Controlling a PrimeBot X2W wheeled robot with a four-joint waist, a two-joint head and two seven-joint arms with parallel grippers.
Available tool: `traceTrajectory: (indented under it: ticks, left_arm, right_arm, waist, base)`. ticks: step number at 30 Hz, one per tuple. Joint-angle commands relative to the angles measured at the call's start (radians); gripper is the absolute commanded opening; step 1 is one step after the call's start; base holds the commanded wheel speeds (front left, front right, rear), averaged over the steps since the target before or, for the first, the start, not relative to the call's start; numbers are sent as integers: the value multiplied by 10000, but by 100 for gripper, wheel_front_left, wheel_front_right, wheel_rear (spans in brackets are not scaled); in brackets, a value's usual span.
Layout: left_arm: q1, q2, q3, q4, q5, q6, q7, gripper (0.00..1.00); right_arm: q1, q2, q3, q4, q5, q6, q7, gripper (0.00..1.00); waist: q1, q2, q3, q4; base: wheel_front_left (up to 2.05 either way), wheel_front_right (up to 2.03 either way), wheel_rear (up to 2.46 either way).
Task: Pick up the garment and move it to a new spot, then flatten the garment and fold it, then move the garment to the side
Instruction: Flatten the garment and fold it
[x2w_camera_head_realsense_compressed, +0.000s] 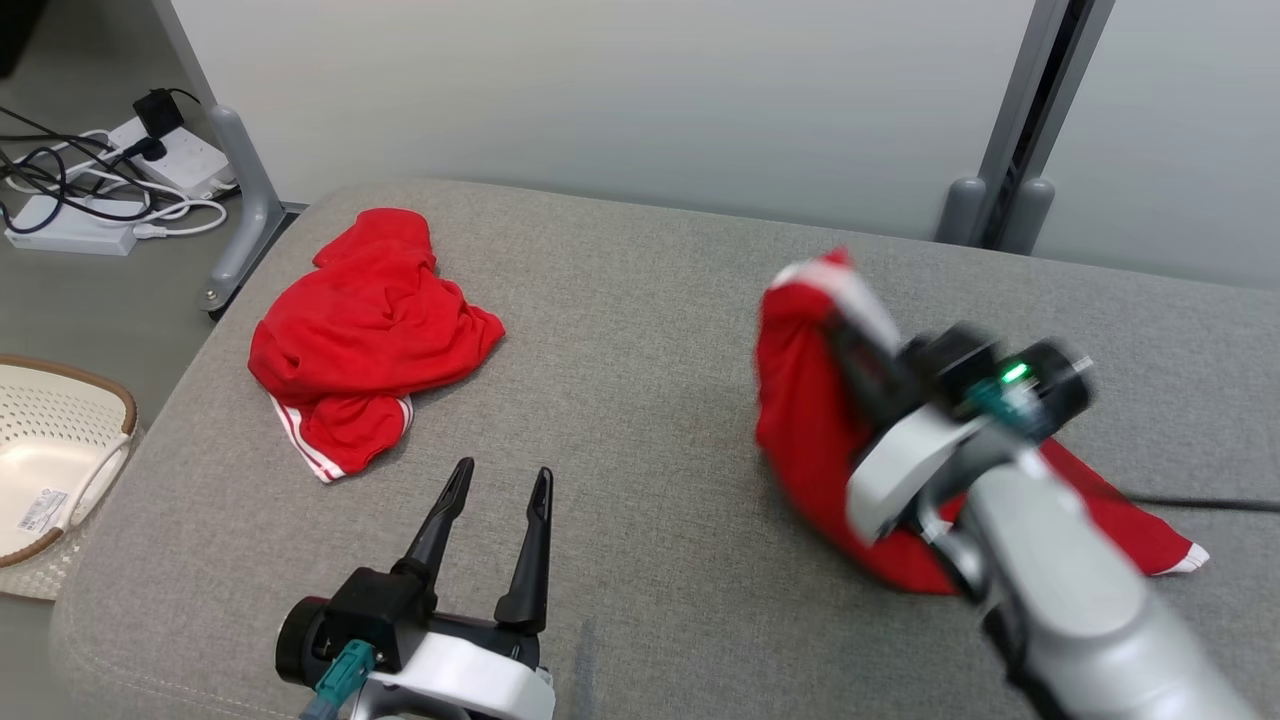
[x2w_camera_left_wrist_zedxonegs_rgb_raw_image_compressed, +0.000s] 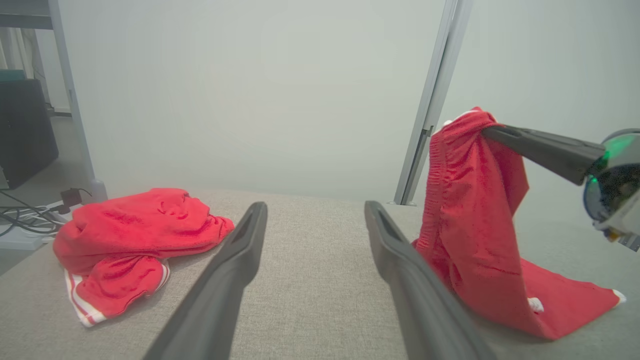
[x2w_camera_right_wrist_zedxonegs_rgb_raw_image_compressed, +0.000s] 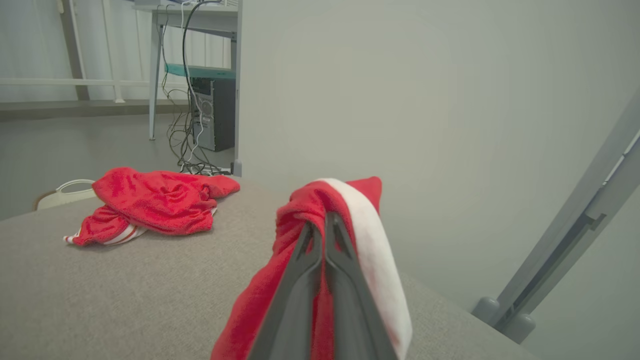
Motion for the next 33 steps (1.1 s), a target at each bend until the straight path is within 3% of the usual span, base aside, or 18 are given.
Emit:
traceTrajectory:
  ticks: [1, 4, 5, 6, 10, 13, 21, 24, 27, 33]
  left_arm:
    - [-103, 45, 36, -26, -6, 54, -28, 100]
    - [-51, 43, 85, -33, -2, 69, -28, 100]
    - [-38, 42, 92, -23, 2, 74, -28, 100]
    - [-31, 42, 88, -10, 9, 75, -28, 100]
    - [-22, 45, 152, 5, 31, 70, -28, 100]
    - [17, 42, 244, 14, 76, 59, -28, 100]
    - [130, 42, 514, 37, 192, -5, -28, 100]
    - [180, 45, 652, -7, 196, 10, -28, 100]
    - [163, 42, 748, -58, 218, 14, -28, 100]
    - [141, 43, 948, -119, 275, -38, -28, 100]
  right_arm:
    - [141, 23, 273, 133, -16, -3, 8, 0]
    - [336, 172, 1638, 1016, 476, -3, 9, 0]
    - [308, 204, 2035, 1314, 584, -3, 8, 27]
    - [321, 273, 2474, 1580, 842, -3, 19, 100]
    - [225, 415, 3923, 2045, 2059, -4, 197, 100]
    - [-75, 123, 4493, 2249, 2767, -4, 181, 100]
    - [-416, -716, 4192, 2381, 3929, -3, -11, 100]
    - [-267, -1078, 3322, 1804, 3991, -3, -25, 100]
    - [255, -1529, 1676, 895, 3619, -3, -18, 100]
    - [2286, -1243, -1215, -980, 2420, -1, -11, 100]
  waist:
    - [0, 0, -2, -2]
    - [0, 0, -25, -15]
    - [0, 0, -32, -21]
    - [0, 0, -42, -25]
    - [0, 0, -65, -91]
    - [0, 0, -110, -216]
    - [0, 0, -405, -687]
    - [0, 0, -477, -922]
    - [0, 0, -502, -1122]
    - [0, 0, -472, -1442]
  base:
    - [0, 0, 0]
    - [0, 0, 0]
    - [0, 0, 0]
    - [0, 0, 0]
    - [0, 0, 0]
    - [0, 0, 0]
    - [0, 0, 0]
    - [0, 0, 0]
    - [0, 0, 0]
    - [0, 0, 0]
